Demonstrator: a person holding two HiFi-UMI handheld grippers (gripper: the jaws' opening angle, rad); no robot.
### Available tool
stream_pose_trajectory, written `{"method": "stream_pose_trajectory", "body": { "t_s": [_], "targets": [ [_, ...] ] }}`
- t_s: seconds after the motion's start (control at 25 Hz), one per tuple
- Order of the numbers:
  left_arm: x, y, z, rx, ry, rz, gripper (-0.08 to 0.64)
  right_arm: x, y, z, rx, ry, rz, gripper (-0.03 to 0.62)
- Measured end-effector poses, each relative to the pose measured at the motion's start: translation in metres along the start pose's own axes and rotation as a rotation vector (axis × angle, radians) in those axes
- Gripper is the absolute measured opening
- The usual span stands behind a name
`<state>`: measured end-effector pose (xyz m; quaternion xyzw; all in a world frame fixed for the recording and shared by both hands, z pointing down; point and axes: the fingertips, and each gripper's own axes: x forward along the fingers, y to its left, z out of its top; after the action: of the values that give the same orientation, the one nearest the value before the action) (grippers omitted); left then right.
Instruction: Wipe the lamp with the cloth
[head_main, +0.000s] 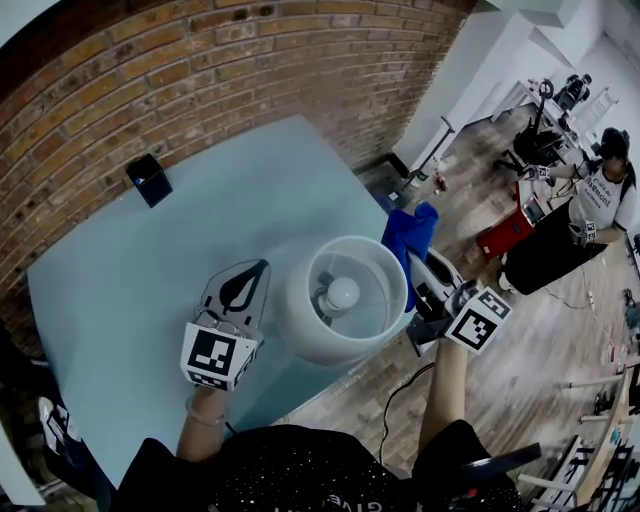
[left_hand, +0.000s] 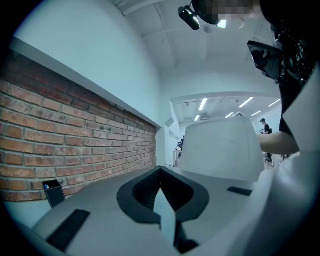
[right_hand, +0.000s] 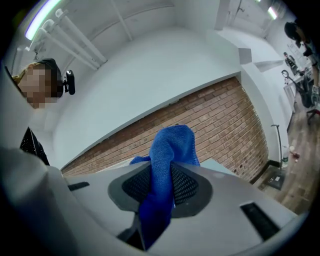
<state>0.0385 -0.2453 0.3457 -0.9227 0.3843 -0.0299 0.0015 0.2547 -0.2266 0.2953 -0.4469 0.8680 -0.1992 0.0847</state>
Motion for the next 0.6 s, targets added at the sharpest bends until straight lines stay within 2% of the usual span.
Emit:
{"method": "stream_pose_trajectory", "body": {
  "t_s": [0.36,0.6],
  "targets": [
    [0.021,0.007,-0.026,0.003,0.035,-0.001,0.009,0.01,-0.027,-0.029,0.05,0.064,0.035,0.095],
    [0.028,0.009,-0.041,-0.014,0.047,0.006,0.009,0.012,-0.046,-0.049,0.071,0.098,0.028,0.095]
  ]
}}
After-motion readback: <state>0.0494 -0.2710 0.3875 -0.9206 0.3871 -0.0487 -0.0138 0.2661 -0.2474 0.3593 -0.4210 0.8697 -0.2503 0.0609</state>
